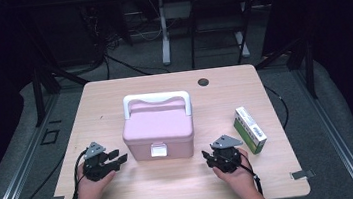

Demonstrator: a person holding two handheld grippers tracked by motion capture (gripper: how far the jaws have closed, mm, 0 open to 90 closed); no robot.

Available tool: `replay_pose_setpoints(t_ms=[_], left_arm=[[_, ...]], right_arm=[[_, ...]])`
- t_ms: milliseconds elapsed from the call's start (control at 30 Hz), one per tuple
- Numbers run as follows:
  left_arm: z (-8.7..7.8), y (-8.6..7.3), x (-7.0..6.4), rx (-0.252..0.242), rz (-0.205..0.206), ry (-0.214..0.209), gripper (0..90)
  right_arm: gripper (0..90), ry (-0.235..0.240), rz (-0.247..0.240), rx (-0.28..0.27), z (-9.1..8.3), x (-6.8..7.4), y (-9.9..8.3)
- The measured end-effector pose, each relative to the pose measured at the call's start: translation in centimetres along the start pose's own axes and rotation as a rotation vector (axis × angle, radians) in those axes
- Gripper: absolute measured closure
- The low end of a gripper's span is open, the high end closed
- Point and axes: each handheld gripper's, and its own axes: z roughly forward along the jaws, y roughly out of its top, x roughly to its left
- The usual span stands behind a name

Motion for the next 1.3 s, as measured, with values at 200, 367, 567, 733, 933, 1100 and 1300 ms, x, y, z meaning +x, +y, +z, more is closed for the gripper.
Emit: replay_pose_setpoints(t_ms=[200, 367, 567, 733, 933, 1100, 1300], left_arm=[[0.6, 0.2, -0.1, -0.012, 0.000, -0.015, 59.9], [0.7, 0.9, 0.0, -0.050, -0.026, -0.004, 63.7], [1.4, 1.5, -0.3, -0.048, -0.007, 0.025, 68.9], [1.8, 2.0, -0.2, -0.054, -0.004, 0.022, 73.7], [1.6, 2.0, -0.4, -0.056, 0.007, 0.013, 80.7], [1.7, 1.9, -0.8, -0.061, 0.003, 0.010, 83.9], [1.6, 1.9, -1.1, -0.057, -0.001, 0.002, 88.4]], right_arm=[[58.5, -0.009, 0.017, -0.016, 0.3, -0.1, 0.6], [62.1, 0.015, 0.063, -0.014, 1.4, -0.4, 1.2], [66.1, -0.009, 0.094, -0.027, 2.7, -0.5, 2.1], [68.9, 0.004, 0.113, -0.061, 3.4, -0.3, 2.7], [72.0, 0.008, 0.108, -0.059, 3.3, 0.0, 2.7], [75.5, 0.007, 0.110, -0.067, 3.1, 0.2, 2.6], [82.3, -0.007, 0.088, -0.071, 3.1, 0.6, 2.6]])
